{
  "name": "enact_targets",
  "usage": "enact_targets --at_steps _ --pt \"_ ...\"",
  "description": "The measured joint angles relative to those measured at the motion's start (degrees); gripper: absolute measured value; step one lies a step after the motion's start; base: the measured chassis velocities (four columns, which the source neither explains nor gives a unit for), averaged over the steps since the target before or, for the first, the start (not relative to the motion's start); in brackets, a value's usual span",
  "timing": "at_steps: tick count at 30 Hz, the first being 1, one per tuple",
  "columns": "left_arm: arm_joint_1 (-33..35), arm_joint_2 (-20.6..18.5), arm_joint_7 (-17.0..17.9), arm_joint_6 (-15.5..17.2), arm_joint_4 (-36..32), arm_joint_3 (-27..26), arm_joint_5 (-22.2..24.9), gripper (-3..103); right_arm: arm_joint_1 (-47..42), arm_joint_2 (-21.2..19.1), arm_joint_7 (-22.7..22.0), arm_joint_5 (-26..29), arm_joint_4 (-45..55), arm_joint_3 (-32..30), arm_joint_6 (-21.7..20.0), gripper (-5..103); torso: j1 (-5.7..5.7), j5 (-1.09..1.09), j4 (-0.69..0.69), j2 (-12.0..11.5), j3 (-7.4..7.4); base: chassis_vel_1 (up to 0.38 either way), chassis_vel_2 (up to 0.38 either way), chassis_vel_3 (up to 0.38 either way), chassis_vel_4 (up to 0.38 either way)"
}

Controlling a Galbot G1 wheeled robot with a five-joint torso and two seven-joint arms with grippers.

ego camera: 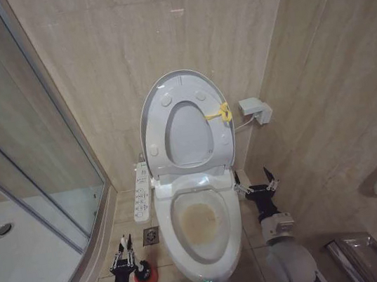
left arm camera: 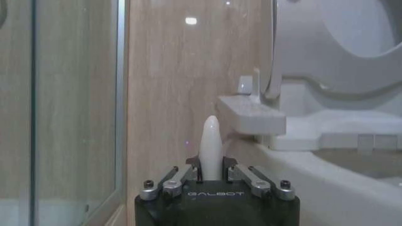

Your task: Open the toilet lid, clean the toilet bowl with a toilet brush, close the toilet lid, and flush.

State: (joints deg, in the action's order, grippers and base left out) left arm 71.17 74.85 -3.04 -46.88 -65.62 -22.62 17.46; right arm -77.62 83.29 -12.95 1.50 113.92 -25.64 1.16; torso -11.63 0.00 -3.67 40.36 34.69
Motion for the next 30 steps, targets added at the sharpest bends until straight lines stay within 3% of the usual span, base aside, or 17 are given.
enact_targets --at_steps 18,25,26,30 --pt "-8.63 0.4 -3.66 0.07 15.91 1.93 -2.26 21 0.0 0.0 0.0 0.0 0.0 0.0 0.0 100 0.0 0.0 0.0 0.0 0.0 0.0 0.0 0.0 0.0" --pt "-6.55 0.37 -2.79 1.69 13.41 2.47 -2.44 21 0.0 0.0 0.0 0.0 0.0 0.0 0.0 100 0.0 -0.01 0.01 0.0 -0.01 0.0 0.0 0.0 0.0" --pt "-6.03 0.37 -2.63 1.87 12.72 2.44 -2.55 32 0.0 0.0 0.0 0.0 0.0 0.0 0.0 100 0.0 -0.01 0.01 0.0 -0.01 0.0 0.0 0.0 0.0" --pt "-4.11 0.38 -0.96 2.83 10.33 1.92 -4.19 32 0.0 0.0 0.0 0.0 0.0 0.0 0.0 100 0.0 0.0 0.0 0.0 -0.01 0.0 0.0 0.0 0.0"
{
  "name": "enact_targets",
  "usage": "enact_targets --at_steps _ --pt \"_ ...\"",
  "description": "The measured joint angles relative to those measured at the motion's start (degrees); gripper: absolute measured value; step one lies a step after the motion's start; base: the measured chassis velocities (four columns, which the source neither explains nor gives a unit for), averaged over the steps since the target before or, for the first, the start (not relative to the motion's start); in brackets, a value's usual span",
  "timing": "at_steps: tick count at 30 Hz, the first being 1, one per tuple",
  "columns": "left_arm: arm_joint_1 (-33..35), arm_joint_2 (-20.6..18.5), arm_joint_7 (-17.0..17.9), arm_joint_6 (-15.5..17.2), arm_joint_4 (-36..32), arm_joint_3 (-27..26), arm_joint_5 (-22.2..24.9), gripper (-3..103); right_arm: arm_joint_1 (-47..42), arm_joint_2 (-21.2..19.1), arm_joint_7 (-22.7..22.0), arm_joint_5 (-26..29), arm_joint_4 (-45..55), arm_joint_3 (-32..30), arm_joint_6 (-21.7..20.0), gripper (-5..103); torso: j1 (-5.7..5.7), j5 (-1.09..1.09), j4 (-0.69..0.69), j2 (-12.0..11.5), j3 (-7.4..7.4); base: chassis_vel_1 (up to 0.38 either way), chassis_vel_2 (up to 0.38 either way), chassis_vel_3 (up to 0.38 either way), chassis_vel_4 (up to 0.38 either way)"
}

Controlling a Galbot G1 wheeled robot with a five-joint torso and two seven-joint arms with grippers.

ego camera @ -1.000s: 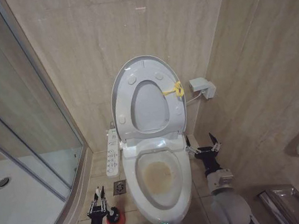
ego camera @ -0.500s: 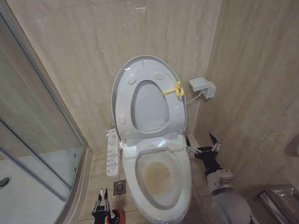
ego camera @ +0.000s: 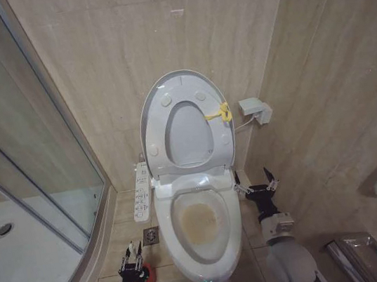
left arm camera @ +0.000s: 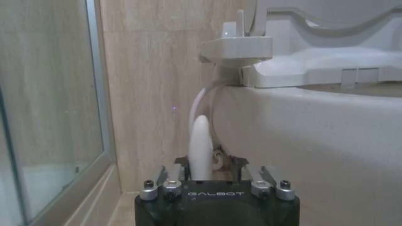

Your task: Open the toilet lid, clean the toilet bowl with a toilet brush, close the toilet lid, and flush.

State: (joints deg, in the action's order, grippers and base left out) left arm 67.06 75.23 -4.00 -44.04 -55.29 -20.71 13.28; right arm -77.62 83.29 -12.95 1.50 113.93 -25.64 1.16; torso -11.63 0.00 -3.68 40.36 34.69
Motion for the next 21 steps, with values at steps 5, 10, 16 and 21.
enact_targets --at_steps 5,10,16,21 --pt "3.61 -0.01 1.86 0.9 -4.73 -1.15 -1.84 59 0.0 0.0 0.0 0.0 0.0 0.0 0.0 100 0.0 0.01 0.01 0.0 0.0 0.0 0.0 0.0 0.0" --pt "7.14 -0.1 2.4 0.12 -10.31 -3.25 -3.06 59 0.0 0.0 0.0 0.0 0.0 0.0 0.0 100 0.0 0.0 0.01 0.0 0.0 0.0 0.0 0.0 0.0" --pt "11.58 -0.06 3.07 0.59 -18.83 -5.54 -3.74 86 0.0 0.0 0.0 0.0 0.0 0.0 0.0 100 0.0 0.0 0.01 0.0 0.0 0.0 0.0 0.0 0.0" --pt "15.86 0.04 3.66 -0.66 -25.81 -7.99 -5.12 100 0.0 0.0 0.0 0.0 0.0 0.0 0.0 100 0.0 0.01 0.01 0.0 0.0 0.0 0.0 0.0 0.0"
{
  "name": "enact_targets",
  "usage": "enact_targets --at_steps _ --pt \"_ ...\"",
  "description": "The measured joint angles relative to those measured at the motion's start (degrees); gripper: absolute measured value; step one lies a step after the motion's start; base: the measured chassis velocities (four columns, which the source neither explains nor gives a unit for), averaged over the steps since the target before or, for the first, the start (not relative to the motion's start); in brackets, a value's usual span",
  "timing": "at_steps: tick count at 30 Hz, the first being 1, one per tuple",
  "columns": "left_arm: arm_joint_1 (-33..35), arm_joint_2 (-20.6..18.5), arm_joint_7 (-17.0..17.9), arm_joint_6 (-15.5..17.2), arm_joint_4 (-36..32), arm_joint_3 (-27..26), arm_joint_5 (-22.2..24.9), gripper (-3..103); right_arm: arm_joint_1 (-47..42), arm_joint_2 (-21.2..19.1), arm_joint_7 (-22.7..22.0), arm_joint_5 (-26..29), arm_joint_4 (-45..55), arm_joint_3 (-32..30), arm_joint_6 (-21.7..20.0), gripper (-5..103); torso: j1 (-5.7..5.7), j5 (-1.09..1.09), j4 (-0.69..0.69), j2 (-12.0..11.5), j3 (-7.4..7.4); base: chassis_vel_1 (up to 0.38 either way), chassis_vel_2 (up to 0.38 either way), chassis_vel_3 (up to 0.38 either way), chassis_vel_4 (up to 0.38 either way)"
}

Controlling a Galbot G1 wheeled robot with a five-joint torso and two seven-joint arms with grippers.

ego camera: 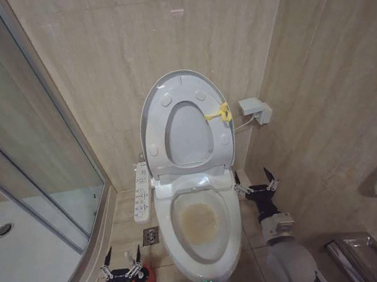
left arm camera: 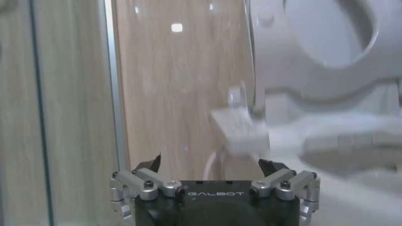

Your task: Open the toilet lid, clean the toilet bowl with a toilet brush, close the toilet lid, and flush.

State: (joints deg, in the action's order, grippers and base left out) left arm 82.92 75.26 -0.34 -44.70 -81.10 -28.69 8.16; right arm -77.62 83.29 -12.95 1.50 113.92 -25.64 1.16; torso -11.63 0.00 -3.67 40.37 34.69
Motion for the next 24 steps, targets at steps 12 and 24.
enact_targets --at_steps 12,24 --pt "12.69 -0.09 1.89 13.17 -33.92 -4.57 1.5 100 0.0 0.0 0.0 0.0 0.0 0.0 0.0 100 0.0 -0.01 0.0 0.0 0.0 0.0 0.0 0.0 0.0" --pt "15.22 -1.73 -1.13 30.49 -47.52 -9.63 15.65 100 0.0 0.0 0.0 0.0 0.0 0.0 0.0 100 0.0 0.0 0.0 0.01 0.0 0.0 0.0 0.0 0.0"
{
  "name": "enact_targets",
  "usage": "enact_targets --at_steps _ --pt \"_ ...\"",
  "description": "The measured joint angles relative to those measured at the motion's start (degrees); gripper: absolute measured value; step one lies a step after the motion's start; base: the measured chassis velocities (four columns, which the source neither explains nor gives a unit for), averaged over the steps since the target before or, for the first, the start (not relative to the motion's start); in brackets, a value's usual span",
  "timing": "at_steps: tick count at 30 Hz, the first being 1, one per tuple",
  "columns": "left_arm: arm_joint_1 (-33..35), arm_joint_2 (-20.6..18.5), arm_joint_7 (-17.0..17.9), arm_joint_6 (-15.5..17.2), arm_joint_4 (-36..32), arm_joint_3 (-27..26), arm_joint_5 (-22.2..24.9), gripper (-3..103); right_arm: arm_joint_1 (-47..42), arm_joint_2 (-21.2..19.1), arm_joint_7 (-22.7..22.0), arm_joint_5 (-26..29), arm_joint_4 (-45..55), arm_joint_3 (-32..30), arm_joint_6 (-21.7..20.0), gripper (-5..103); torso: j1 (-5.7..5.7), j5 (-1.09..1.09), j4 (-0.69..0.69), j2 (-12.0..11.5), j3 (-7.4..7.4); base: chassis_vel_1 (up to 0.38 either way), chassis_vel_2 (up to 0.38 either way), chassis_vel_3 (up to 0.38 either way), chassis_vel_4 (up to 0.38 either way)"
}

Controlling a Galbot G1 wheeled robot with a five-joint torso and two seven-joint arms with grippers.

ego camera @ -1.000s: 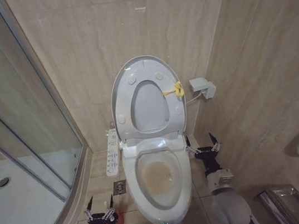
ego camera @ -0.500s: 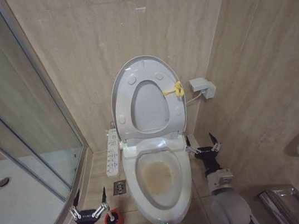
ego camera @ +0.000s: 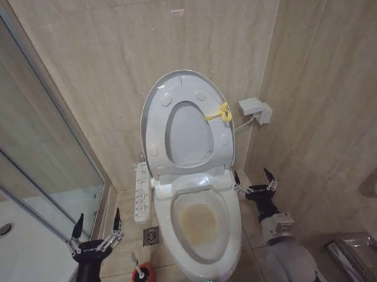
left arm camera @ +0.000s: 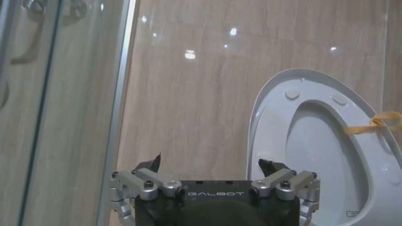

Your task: Open the toilet lid, clean the toilet bowl with a toilet brush, close the toilet lid, and flush.

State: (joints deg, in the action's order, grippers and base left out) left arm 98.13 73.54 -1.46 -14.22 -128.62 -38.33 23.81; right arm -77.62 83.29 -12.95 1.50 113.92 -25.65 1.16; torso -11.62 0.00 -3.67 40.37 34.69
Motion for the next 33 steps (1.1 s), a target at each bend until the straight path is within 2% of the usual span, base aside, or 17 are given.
enact_targets --at_steps 3,7,12,17,33 --pt "-1.15 0.06 -0.03 1.32 -0.22 -0.18 0.31 100 0.0 0.0 0.0 0.0 0.0 0.0 0.0 100 0.0 0.0 -0.01 0.0 0.0 0.0 0.0 0.0 0.0" --pt "-2.49 0.55 0.18 1.16 1.62 0.61 -0.6 100 0.0 0.0 0.0 0.0 0.0 0.0 0.0 100 0.0 0.0 -0.01 -0.01 0.0 0.0 0.0 0.0 0.0" --pt "-4.6 0.65 0.04 -2.79 8.06 1.84 -2.37 100 0.0 0.0 0.0 0.0 0.0 0.0 0.0 100 0.0 0.01 0.0 -0.01 0.0 0.0 0.0 0.0 0.0" --pt "-6.81 0.33 -0.22 -4.68 11.41 2.39 -2.93 100 0.0 0.0 0.0 0.0 0.0 0.0 0.0 100 0.0 0.01 -0.01 -0.01 0.0 0.0 0.0 0.0 0.0" --pt "-8.92 -0.15 -0.01 -4.84 13.1 3.46 -4.54 100 0.0 0.0 0.0 0.0 0.0 0.0 0.0 100 0.0 0.0 0.0 -0.01 0.0 0.0 0.0 0.0 0.0"
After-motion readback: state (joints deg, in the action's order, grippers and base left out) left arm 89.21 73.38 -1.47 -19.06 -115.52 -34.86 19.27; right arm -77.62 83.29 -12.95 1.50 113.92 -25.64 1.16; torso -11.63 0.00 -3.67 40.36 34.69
